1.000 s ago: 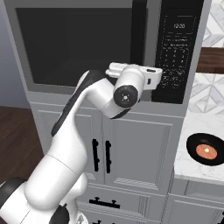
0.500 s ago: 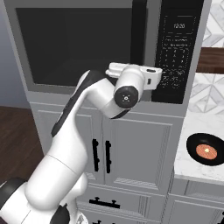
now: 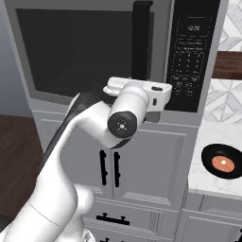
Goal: Open the microwave, place the bowl with waffle inside the microwave, then close the microwave door and turn it on.
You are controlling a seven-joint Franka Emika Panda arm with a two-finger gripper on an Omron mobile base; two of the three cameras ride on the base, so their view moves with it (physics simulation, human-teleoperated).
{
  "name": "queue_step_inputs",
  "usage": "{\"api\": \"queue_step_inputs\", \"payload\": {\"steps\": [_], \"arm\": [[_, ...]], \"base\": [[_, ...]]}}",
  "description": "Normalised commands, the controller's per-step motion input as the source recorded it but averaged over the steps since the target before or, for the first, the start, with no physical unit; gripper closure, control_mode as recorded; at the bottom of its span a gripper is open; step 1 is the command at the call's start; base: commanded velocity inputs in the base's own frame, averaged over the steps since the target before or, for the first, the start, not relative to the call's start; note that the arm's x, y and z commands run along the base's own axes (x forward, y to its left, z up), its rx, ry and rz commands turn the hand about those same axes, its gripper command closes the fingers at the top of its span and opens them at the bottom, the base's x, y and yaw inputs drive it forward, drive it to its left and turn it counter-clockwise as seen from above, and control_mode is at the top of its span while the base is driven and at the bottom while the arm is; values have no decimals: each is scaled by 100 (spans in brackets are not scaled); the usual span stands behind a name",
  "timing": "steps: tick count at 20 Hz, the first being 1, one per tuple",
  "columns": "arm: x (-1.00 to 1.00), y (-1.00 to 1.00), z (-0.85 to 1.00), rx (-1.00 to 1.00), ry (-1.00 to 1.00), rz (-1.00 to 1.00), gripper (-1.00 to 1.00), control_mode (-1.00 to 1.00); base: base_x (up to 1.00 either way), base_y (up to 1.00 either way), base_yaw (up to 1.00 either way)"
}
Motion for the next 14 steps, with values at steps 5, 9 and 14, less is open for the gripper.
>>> {"api": "queue_step_inputs", "payload": {"steps": [5, 9, 14], "arm": [[-100, 0, -1, 0, 0, -10, 100, -100], [-100, 0, 0, 0, 0, -9, 100, -100], [-98, 5, 0, 0, 0, -9, 100, -100]], "base": [[0, 0, 0], [0, 0, 0], [0, 0, 0]]}}
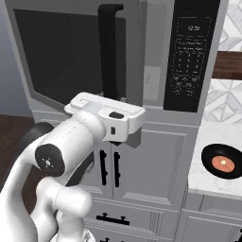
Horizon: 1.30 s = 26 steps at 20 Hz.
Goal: Open the microwave, place the bowl with waffle inside the microwave, then close the microwave door and turn it on.
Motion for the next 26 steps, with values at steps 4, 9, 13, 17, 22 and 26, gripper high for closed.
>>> {"api": "queue_step_inputs", "payload": {"steps": [4, 9, 13, 17, 22, 26], "arm": [[-56, 8, 0, 0, 0, -4, 100, -100], [-2, 21, 0, -8, -5, 0, 100, -100], [0, 0, 0, 0, -2, 0, -100, -100], [0, 0, 0, 0, 0, 0, -100, -100], [-27, -2, 0, 0, 0, 0, -100, -100], [-76, -73, 0, 7, 0, 15, -100, -100]], "base": [[0, 0, 0], [0, 0, 0], [0, 0, 0], [0, 0, 0], [0, 0, 0], [0, 0, 0]]}}
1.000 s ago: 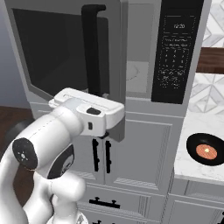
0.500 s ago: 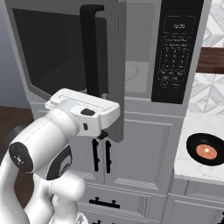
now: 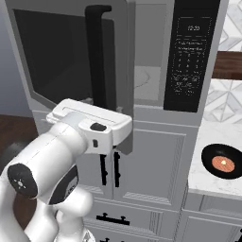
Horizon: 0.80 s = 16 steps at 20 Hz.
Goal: Open the microwave, place the bowl with waffle inside the microwave, then close the microwave door and turn it on.
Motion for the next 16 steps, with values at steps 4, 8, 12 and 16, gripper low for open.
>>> {"api": "queue_step_inputs", "payload": {"steps": [4, 8, 12, 16], "arm": [[-39, -100, -4, 10, 0, 35, -100, -100], [-67, -39, -11, 4, 0, 26, -100, -100], [-94, 20, 0, 0, -7, -1, -100, -100], [-41, -49, -1, 1, -4, 19, -100, -100]], "base": [[0, 0, 0], [0, 0, 0], [0, 0, 0], [0, 0, 0]]}}
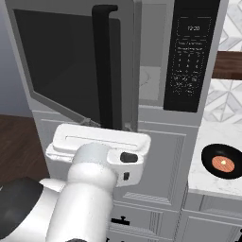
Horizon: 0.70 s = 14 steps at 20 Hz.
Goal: Open the microwave, place the bowl with waffle inside the microwave, then close the microwave door and turn it on.
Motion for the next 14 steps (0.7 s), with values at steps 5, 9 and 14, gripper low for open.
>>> {"api": "queue_step_inputs", "payload": {"steps": [5, 9, 14], "arm": [[12, -76, -14, 8, 0, 50, -100, -100], [46, -47, -9, 7, 0, 39, -100, -100], [74, -4, -15, 1, 0, 25, -100, -100]], "base": [[0, 0, 0], [0, 0, 0], [0, 0, 0]]}}
